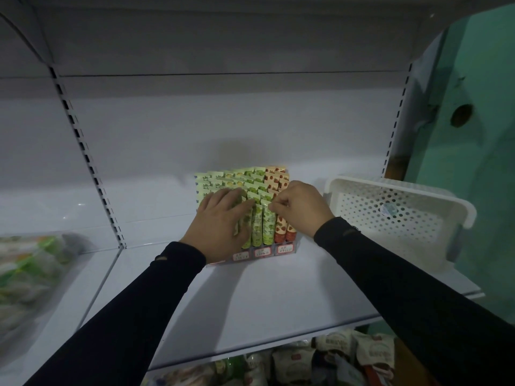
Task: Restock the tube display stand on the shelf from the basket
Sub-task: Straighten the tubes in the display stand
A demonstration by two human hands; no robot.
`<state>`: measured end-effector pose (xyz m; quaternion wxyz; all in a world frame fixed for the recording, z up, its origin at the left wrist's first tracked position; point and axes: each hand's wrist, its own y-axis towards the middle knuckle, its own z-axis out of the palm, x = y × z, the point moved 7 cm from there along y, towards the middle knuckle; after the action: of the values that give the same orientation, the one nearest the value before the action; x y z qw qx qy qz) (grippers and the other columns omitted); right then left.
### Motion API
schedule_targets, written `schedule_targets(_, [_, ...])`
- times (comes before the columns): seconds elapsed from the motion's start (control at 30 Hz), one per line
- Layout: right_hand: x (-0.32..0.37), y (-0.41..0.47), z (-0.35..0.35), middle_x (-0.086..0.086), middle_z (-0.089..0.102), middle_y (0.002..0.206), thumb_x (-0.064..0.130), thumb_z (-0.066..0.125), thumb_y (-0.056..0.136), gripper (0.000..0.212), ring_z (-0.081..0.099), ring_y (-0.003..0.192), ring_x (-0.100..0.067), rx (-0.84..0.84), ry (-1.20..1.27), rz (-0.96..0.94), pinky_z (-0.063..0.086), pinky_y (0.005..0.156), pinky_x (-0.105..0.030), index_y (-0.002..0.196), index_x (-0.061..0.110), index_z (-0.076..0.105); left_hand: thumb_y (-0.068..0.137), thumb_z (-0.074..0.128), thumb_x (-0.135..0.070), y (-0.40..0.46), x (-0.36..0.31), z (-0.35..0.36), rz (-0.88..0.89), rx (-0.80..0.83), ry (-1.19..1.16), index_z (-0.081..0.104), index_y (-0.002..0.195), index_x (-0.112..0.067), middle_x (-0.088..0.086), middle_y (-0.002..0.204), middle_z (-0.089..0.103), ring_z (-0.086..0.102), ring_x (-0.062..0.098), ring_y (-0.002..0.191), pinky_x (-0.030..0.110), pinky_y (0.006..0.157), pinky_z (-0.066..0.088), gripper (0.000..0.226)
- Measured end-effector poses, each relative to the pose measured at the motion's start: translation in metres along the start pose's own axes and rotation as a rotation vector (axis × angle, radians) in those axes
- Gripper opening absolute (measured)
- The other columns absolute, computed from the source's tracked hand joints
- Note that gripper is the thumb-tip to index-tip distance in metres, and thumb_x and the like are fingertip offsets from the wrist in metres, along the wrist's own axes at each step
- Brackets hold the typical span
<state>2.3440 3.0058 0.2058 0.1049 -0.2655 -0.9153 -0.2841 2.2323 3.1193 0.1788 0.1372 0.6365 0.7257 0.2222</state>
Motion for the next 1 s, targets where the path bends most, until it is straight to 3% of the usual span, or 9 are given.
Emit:
schedule_targets(0.43, [0.001, 0.004, 0.003, 0.008, 0.054, 0.077, 0.033, 0.060, 0.093, 0.028, 0.055, 0.078, -0.014, -0.003, -0.056, 0.025, 0.045, 0.068, -0.029, 0.080, 0.014, 0.075, 0.078, 0.042, -0.044, 0.003, 0.001, 0.003, -0.020, 0.013, -0.018, 0.063, 0.127, -0.018, 0.012, 0.134, 0.057, 0.049, 0.038, 0.124, 0.056, 0.104, 0.037, 0.059])
schedule_targets(0.7, [-0.002, 0.005, 0.004, -0.009, 0.066, 0.076, 0.032, 0.063, 0.091, 0.031, 0.060, 0.072, -0.022, 0.027, 0.009, 0.027, 0.048, 0.065, -0.033, 0.077, 0.007, 0.073, 0.079, 0.046, -0.041, 0.001, -0.001, 0.000, -0.021, 0.009, 0.002, 0.062, 0.128, -0.018, 0.013, 0.135, 0.057, 0.049, 0.039, 0.124, 0.055, 0.104, 0.037, 0.057])
schedule_targets(0.9, [-0.003, -0.001, -0.010, -0.001, 0.056, 0.072, 0.030, 0.063, 0.092, 0.026, 0.046, 0.063, -0.005, -0.030, 0.126, 0.014, 0.031, 0.056, -0.016, 0.085, 0.008, 0.074, 0.077, 0.055, -0.037, 0.001, 0.000, 0.001, -0.031, 0.015, -0.005, 0.060, 0.130, -0.019, 0.013, 0.138, 0.054, 0.047, 0.038, 0.127, 0.054, 0.106, 0.034, 0.056])
schedule_targets(1.0, [-0.009, -0.005, -0.023, -0.001, 0.057, 0.081, 0.032, 0.061, 0.092, 0.022, 0.050, 0.071, -0.008, -0.120, 0.152, 0.025, 0.033, 0.060, -0.015, 0.088, 0.014, 0.074, 0.077, 0.056, -0.036, 0.001, 0.000, 0.002, -0.037, 0.021, -0.010, 0.060, 0.131, -0.019, 0.012, 0.138, 0.054, 0.046, 0.037, 0.128, 0.054, 0.107, 0.032, 0.056])
